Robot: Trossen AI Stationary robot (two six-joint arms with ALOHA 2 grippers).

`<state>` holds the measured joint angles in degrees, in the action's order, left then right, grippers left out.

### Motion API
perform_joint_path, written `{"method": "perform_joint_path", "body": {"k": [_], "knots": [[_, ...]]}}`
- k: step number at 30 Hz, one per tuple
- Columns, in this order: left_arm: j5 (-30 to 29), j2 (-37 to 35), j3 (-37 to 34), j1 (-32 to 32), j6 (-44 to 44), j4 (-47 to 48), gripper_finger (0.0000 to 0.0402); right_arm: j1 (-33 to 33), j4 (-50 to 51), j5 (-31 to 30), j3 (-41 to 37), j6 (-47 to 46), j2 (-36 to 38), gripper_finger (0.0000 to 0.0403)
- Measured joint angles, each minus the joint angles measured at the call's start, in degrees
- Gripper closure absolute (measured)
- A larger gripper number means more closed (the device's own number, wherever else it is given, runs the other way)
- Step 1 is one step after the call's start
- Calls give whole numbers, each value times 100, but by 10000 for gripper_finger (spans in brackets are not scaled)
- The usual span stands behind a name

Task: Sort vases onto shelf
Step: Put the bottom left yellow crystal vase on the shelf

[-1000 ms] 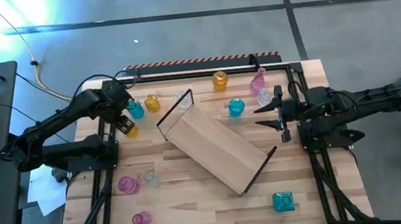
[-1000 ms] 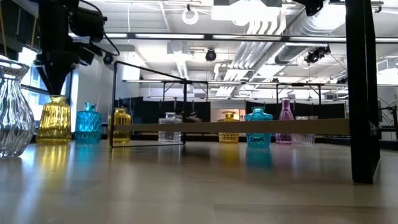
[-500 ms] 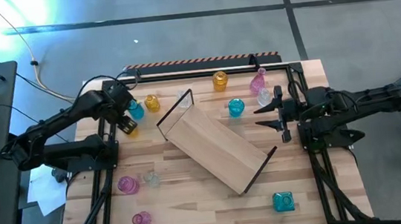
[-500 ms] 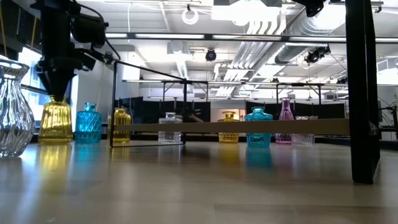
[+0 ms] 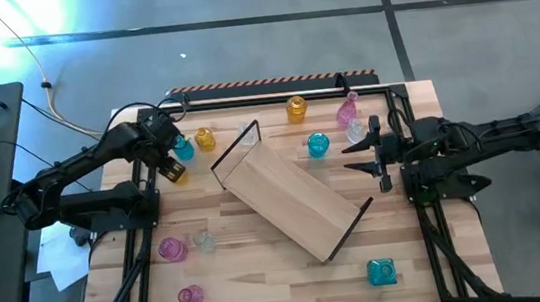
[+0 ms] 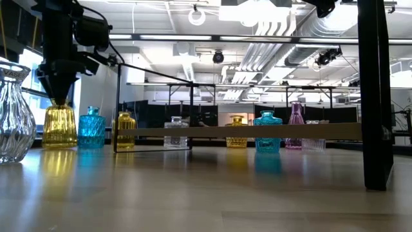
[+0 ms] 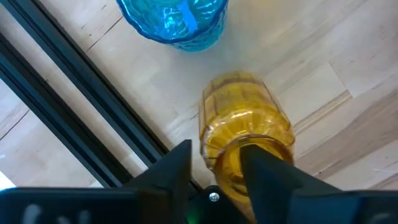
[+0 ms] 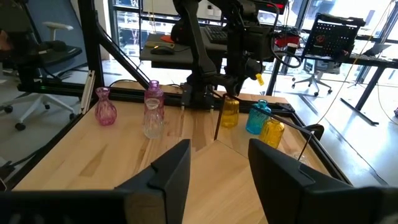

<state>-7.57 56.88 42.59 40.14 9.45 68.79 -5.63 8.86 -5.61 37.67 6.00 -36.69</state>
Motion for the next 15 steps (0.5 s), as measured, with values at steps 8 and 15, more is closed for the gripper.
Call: {"method": "perform_joint_path", "body": {"k": [8, 15], "knots": [[85, -17, 18, -2, 11, -7, 386, 0, 0, 2, 0, -7, 0, 247], [90, -42, 9, -11, -54, -7, 372, 0, 0, 0, -2, -9, 2, 247]]}}
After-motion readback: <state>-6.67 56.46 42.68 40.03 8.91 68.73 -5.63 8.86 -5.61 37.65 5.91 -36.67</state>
